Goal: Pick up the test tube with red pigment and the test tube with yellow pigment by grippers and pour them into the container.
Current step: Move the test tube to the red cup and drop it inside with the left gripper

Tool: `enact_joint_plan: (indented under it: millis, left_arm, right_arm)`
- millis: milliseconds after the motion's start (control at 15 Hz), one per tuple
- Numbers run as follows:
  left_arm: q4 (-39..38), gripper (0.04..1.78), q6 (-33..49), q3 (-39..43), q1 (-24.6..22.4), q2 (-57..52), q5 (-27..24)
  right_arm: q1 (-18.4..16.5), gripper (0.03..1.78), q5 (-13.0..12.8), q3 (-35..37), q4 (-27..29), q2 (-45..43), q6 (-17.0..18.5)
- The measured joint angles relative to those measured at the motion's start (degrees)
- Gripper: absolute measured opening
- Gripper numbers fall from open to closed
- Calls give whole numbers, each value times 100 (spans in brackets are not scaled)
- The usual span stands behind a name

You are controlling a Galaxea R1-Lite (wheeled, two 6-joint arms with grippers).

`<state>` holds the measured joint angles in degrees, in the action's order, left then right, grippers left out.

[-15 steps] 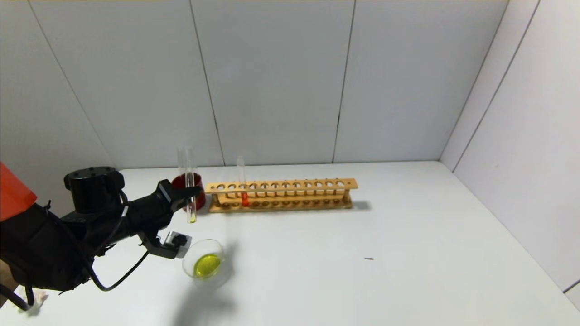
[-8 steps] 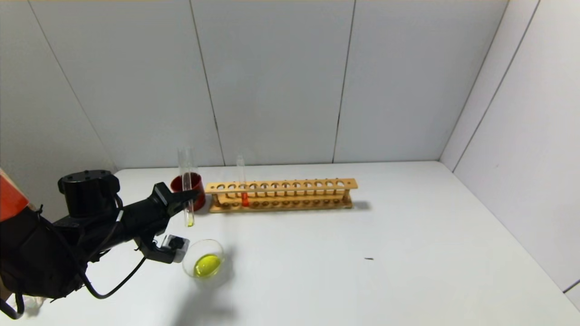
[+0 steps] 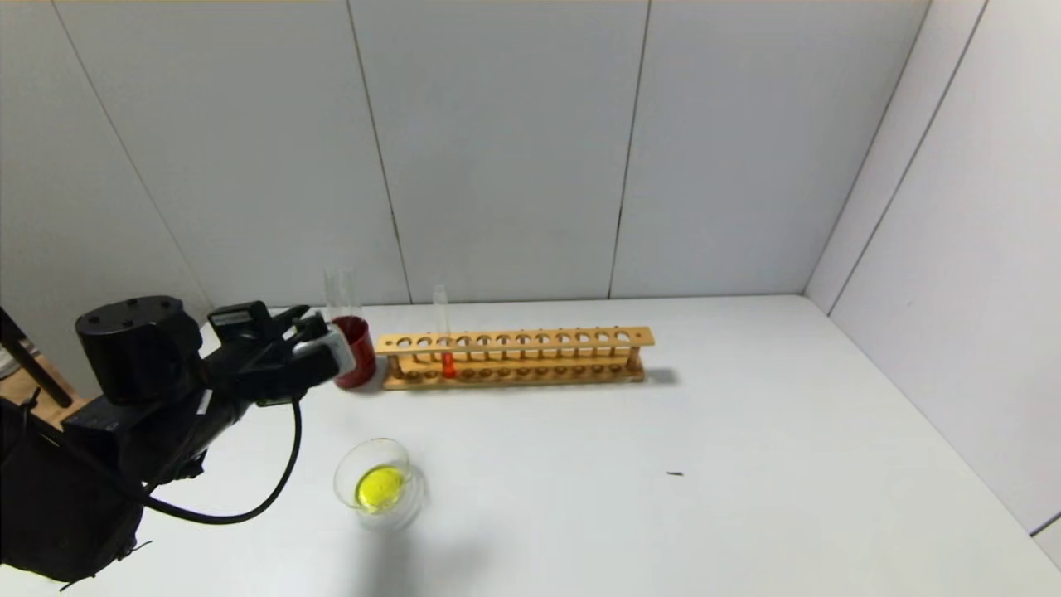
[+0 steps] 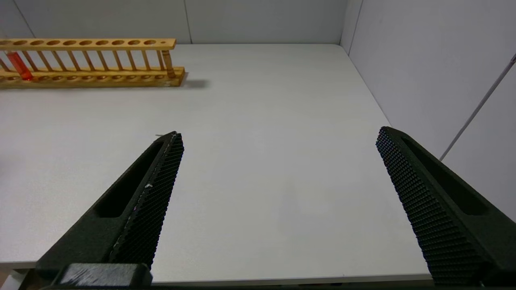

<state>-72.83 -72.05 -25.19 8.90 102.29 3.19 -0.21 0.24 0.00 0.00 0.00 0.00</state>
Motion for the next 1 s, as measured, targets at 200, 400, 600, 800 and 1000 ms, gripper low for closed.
enact_joint_plan:
  millis: [200, 400, 600, 800, 1000]
  left_arm:
    - [657, 32, 1855, -753, 258, -34, 400]
    - [1798, 32, 3605, -1674, 234, -61, 430]
    - [2784, 32, 5147, -2432, -11, -6, 400]
    - [2909, 32, 6384, -2666, -405, 143, 366]
    - [2859, 32, 7419, -2734, -673, 389, 9]
  right_arm:
    - [2, 175, 0, 0, 0, 0, 0]
    - [5, 175, 0, 0, 0, 0, 0]
    - [2, 175, 0, 0, 0, 0, 0]
    - [2, 175, 0, 0, 0, 0, 0]
    - [5, 175, 0, 0, 0, 0, 0]
